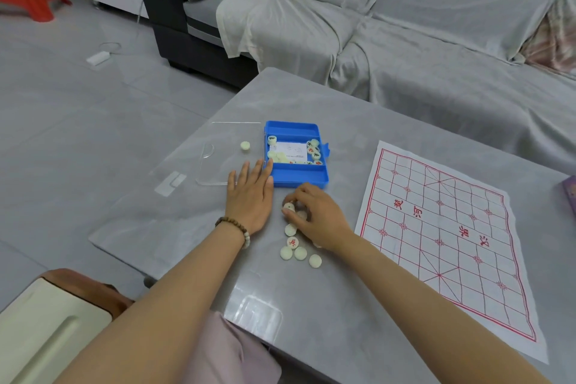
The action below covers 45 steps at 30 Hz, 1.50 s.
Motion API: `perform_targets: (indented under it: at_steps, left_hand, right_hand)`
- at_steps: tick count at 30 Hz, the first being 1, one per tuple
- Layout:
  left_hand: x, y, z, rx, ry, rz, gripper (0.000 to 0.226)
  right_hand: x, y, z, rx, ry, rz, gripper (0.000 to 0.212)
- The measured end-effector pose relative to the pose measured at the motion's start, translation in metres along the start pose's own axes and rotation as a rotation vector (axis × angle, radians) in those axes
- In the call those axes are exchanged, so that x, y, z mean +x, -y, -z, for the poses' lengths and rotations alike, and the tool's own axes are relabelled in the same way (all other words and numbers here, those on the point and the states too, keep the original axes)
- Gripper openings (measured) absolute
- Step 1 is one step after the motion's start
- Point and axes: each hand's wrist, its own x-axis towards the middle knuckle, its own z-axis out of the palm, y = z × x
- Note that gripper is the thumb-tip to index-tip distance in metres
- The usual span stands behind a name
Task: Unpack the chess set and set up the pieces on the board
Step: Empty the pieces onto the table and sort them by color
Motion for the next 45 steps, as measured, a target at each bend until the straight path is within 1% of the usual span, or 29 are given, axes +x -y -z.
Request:
perform_targets:
  at_steps: [3,6,8,9,11,13,15,16,17,19,21,23,24,26,29,31,33,35,37,38,40,41,42,45]
  left_hand:
    - [0.007,0.0,-0.001,-0.013,-0.008,-0.026,0.048]
    - [0.003,0.004,-0.003,-0.047,-0.051,-0.089,0.053]
    - [-0.001,0.004,-0.002,-0.146,-0.076,-0.137,0.059]
    - [-0.005,0.005,-0.001,-0.194,-0.086,-0.164,0.062]
    - [-0.018,0.006,-0.003,-0.24,-0.073,-0.24,0.064]
    - [-0.033,0.007,-0.005,-0.235,-0.007,-0.327,0.061]
    - [-0.048,0.006,-0.005,-0.186,0.088,-0.413,0.06]
    - [-0.054,0.005,-0.005,-0.137,0.131,-0.46,0.059]
    - [-0.06,0.004,-0.004,-0.078,0.169,-0.506,0.056]
    - [-0.067,0.002,-0.003,0.043,0.209,-0.576,0.052]
    - [-0.071,0.0,-0.001,0.132,0.205,-0.604,0.056]
    - [-0.072,0.0,0.001,0.142,0.204,-0.617,0.059]
    - [-0.071,0.001,0.004,0.125,0.22,-0.616,0.058]
    - [-0.064,0.006,0.013,0.035,0.213,-0.572,0.06]
    - [-0.034,0.013,0.035,-0.156,0.052,-0.402,0.072]
    - [0.0,0.019,0.048,-0.142,0.002,-0.26,0.06]
    - [0.034,0.023,0.055,-0.094,0.005,-0.118,0.057]
    - [0.062,0.026,0.056,-0.071,0.063,-0.013,0.055]
    - [0.077,0.028,0.052,-0.03,0.136,-0.006,0.05]
    - [0.082,0.029,0.05,-0.009,0.126,-0.029,0.045]
    - [0.085,0.03,0.051,-0.004,0.005,-0.062,0.035]
    - [0.086,0.031,0.053,-0.019,-0.049,-0.061,0.031]
    - [0.088,0.032,0.055,-0.043,-0.077,-0.054,0.03]
    - [0.09,0.028,0.061,-0.172,-0.092,-0.035,0.029]
  right_hand:
    - [-0.016,-0.005,0.005,0.026,0.025,0.028,0.037]
    - [-0.032,-0.005,-0.001,-0.084,0.141,0.081,0.055]
    - [-0.035,0.0,-0.007,-0.101,0.201,0.081,0.056]
    - [-0.035,0.001,-0.008,-0.047,0.203,0.06,0.052]
    - [-0.034,0.006,-0.001,0.19,0.121,-0.054,0.044]
    - [-0.036,0.006,0.009,0.407,-0.009,-0.221,0.04]
    - [-0.041,0.007,0.019,0.511,-0.089,-0.355,0.042]
    - [-0.045,0.007,0.022,0.537,-0.086,-0.393,0.045]
    - [-0.048,0.008,0.023,0.55,-0.049,-0.411,0.048]
    - [-0.056,0.012,0.022,0.523,0.085,-0.396,0.051]
    - [-0.063,0.015,0.018,0.377,0.223,-0.31,0.052]
    - [-0.064,0.017,0.015,0.257,0.285,-0.24,0.051]
    - [-0.062,0.018,0.016,0.26,0.275,-0.237,0.051]
    - [-0.051,0.018,0.024,0.311,0.179,-0.256,0.05]
    - [-0.013,0.006,0.039,0.321,-0.015,-0.28,0.048]
    - [0.021,-0.007,0.047,0.262,-0.066,-0.277,0.047]
    - [0.054,-0.019,0.052,0.171,-0.036,-0.277,0.049]
    - [0.082,-0.029,0.053,0.01,0.077,-0.305,0.053]
    - [0.099,-0.037,0.051,-0.199,0.192,-0.287,0.05]
    - [0.105,-0.04,0.05,-0.289,0.219,-0.26,0.044]
    - [0.111,-0.046,0.052,-0.402,0.227,-0.201,0.028]
    - [0.113,-0.047,0.055,-0.444,0.23,-0.174,0.024]
    - [0.115,-0.048,0.059,-0.482,0.237,-0.153,0.023]
    - [0.12,-0.046,0.072,-0.577,0.262,-0.102,0.025]
